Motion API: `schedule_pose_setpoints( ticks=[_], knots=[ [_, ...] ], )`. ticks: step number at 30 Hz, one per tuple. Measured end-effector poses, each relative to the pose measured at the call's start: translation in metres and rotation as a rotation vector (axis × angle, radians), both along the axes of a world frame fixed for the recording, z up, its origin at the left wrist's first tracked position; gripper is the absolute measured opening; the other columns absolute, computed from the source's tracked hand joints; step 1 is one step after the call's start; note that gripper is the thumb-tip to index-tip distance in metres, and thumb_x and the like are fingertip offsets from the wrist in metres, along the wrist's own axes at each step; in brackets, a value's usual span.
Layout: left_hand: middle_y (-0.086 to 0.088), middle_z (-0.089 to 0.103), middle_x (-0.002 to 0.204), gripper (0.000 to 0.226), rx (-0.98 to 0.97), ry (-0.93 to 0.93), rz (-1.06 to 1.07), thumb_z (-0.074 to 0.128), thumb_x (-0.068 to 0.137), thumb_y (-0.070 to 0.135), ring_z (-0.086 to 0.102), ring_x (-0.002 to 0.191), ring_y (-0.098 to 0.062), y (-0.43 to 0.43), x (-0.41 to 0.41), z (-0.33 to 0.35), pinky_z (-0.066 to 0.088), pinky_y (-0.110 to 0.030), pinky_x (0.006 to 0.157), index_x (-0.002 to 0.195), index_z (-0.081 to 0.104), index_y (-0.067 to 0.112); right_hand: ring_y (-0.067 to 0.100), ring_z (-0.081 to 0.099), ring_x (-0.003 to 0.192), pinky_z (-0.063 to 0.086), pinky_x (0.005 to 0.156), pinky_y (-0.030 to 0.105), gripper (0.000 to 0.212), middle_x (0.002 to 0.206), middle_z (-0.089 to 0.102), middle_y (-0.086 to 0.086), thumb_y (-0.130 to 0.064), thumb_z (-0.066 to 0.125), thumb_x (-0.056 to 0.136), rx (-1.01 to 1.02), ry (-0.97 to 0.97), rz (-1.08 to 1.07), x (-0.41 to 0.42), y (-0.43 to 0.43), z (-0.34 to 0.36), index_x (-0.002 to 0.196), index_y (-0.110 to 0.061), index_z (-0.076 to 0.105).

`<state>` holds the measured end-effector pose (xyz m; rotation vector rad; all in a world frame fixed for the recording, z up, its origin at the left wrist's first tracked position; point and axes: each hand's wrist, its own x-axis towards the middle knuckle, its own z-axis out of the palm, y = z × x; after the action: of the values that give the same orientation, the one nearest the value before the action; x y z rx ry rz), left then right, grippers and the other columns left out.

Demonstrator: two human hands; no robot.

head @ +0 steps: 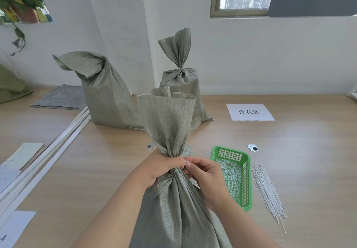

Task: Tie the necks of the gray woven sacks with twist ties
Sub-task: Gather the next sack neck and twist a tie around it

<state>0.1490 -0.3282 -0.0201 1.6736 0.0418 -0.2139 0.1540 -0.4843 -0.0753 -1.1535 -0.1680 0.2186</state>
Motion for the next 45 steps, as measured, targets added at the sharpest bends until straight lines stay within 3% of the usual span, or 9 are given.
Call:
schedule_pose_setpoints(
  ticks=[5, 11, 14, 18, 24, 27, 30, 39, 45],
  knots=[
    [-0.001, 0.068, 0.072, 0.006, 0.009, -0.017, 0.002, 0.074, 0.069, 0.014, 0.065, 0.075, -0.013, 0.004, 0.0, -0.002, 0.051, -0.031, 0.077, 0.067, 0.07, 0.019, 0.016, 0.06, 0.065, 0.052, 0.069, 0.028, 0.021, 0.075, 0.071, 0.012, 0.009, 0.056, 0.093, -0.027, 0.017, 0.067, 0.005, -0.009, 0.003, 0.094, 0.003, 0.076],
    [0.001, 0.07, 0.073, 0.016, 0.066, -0.027, -0.023, 0.075, 0.08, 0.005, 0.066, 0.074, -0.01, 0.003, -0.001, -0.001, 0.051, -0.024, 0.075, 0.07, 0.072, 0.018, 0.017, 0.059, 0.063, 0.051, 0.066, 0.026, 0.008, 0.073, 0.066, 0.016, 0.007, 0.062, 0.09, -0.133, 0.046, 0.13, 0.013, -0.018, 0.008, 0.087, 0.005, 0.069],
    [-0.001, 0.073, 0.075, 0.013, 0.058, -0.005, 0.012, 0.076, 0.084, 0.017, 0.068, 0.073, -0.01, 0.0, -0.001, 0.0, 0.052, -0.025, 0.072, 0.073, 0.073, 0.013, 0.016, 0.054, 0.06, 0.047, 0.064, 0.026, 0.017, 0.068, 0.06, 0.013, 0.007, 0.058, 0.089, -0.221, 0.009, 0.181, 0.013, -0.021, 0.009, 0.079, -0.003, 0.067],
    [-0.002, 0.068, 0.079, 0.035, 0.015, 0.049, 0.019, 0.071, 0.082, 0.04, 0.063, 0.08, -0.013, 0.005, -0.002, -0.001, 0.049, -0.027, 0.079, 0.078, 0.072, 0.005, 0.02, 0.045, 0.063, 0.038, 0.062, 0.031, 0.016, 0.066, 0.053, 0.009, -0.008, 0.057, 0.087, -0.388, -0.061, 0.213, 0.004, -0.025, 0.004, 0.073, -0.015, 0.062],
    [0.0, 0.073, 0.091, 0.049, -0.016, 0.078, -0.053, 0.071, 0.072, 0.058, 0.067, 0.093, -0.015, 0.009, -0.01, 0.004, 0.053, -0.025, 0.084, 0.091, 0.079, 0.013, 0.017, 0.048, 0.062, 0.037, 0.06, 0.032, 0.019, 0.062, 0.053, 0.002, -0.013, 0.056, 0.092, -0.467, -0.095, 0.191, -0.004, -0.021, 0.002, 0.074, -0.009, 0.057],
    [-0.01, 0.071, 0.091, 0.021, 0.057, 0.034, -0.13, 0.088, 0.069, 0.024, 0.065, 0.087, -0.017, 0.004, -0.011, 0.011, 0.051, -0.029, 0.086, 0.057, 0.071, 0.023, 0.019, 0.046, 0.063, 0.035, 0.064, 0.036, 0.016, 0.061, 0.053, 0.003, -0.013, 0.054, 0.089, -0.461, -0.089, 0.172, -0.004, -0.02, 0.005, 0.074, -0.006, 0.056],
    [-0.015, 0.066, 0.089, 0.044, 0.136, 0.004, -0.127, 0.078, 0.074, -0.003, 0.062, 0.082, -0.016, -0.001, -0.008, 0.01, 0.049, -0.031, 0.083, 0.044, 0.062, 0.027, 0.02, 0.044, 0.064, 0.033, 0.066, 0.037, 0.015, 0.06, 0.052, 0.005, -0.014, 0.054, 0.087, -0.451, -0.073, 0.15, -0.006, -0.019, 0.009, 0.073, -0.008, 0.058],
    [-0.002, 0.057, 0.07, 0.036, 0.18, -0.003, -0.167, 0.073, 0.075, -0.003, 0.055, 0.069, -0.009, 0.002, -0.004, 0.001, 0.043, -0.021, 0.071, 0.052, 0.057, 0.02, 0.016, 0.044, 0.061, 0.034, 0.055, 0.025, 0.021, 0.06, 0.052, -0.001, -0.013, 0.054, 0.093, -0.472, -0.104, 0.148, -0.01, -0.018, 0.008, 0.073, -0.018, 0.058],
    [-0.004, 0.054, 0.075, 0.037, 0.195, 0.0, -0.187, 0.069, 0.07, 0.0, 0.047, 0.071, -0.013, 0.005, -0.001, 0.0, 0.037, -0.029, 0.074, 0.056, 0.038, 0.016, 0.01, 0.047, 0.054, 0.038, 0.053, 0.018, 0.027, 0.06, 0.052, 0.003, -0.005, 0.049, 0.096, -0.485, -0.06, 0.178, -0.01, -0.027, 0.008, 0.071, -0.015, 0.054]
  ],
)
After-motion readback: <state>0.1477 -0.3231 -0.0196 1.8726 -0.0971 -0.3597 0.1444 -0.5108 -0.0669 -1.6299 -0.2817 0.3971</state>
